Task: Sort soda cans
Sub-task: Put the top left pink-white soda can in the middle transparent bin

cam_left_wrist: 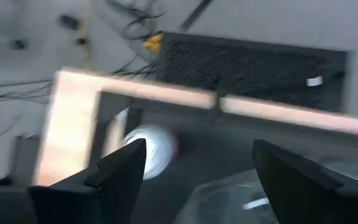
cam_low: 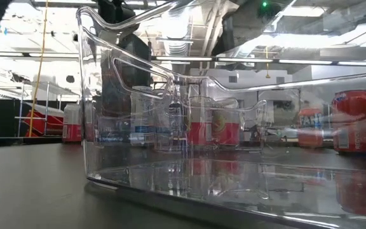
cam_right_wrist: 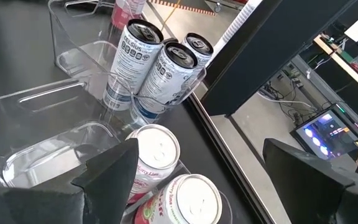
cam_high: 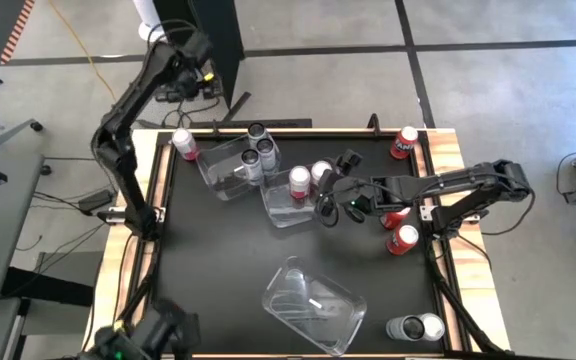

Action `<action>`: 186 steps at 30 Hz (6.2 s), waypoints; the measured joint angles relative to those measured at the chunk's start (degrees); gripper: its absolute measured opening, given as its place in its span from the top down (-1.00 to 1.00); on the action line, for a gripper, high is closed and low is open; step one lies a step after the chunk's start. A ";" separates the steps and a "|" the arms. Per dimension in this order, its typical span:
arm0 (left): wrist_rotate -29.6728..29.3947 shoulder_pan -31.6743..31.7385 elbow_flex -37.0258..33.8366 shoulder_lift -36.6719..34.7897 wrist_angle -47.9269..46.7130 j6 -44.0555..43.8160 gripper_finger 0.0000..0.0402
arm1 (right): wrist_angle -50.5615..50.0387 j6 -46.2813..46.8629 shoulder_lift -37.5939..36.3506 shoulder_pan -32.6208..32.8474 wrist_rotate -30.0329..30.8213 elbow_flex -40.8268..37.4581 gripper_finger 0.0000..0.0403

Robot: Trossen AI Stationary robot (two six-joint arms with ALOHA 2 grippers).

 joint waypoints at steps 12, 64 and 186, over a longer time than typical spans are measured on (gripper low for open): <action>5.03 7.83 7.20 8.69 -0.62 8.72 -0.30 | -1.36 1.19 0.00 -2.40 -2.03 0.00 -0.79; -1.46 4.00 -29.89 -10.79 7.25 9.43 0.64 | -3.97 3.96 0.02 -3.77 -3.34 -0.02 -0.79; 1.52 4.38 -43.54 -2.17 26.63 -7.05 -0.44 | 0.23 1.36 0.00 -3.80 -7.73 -2.91 -0.79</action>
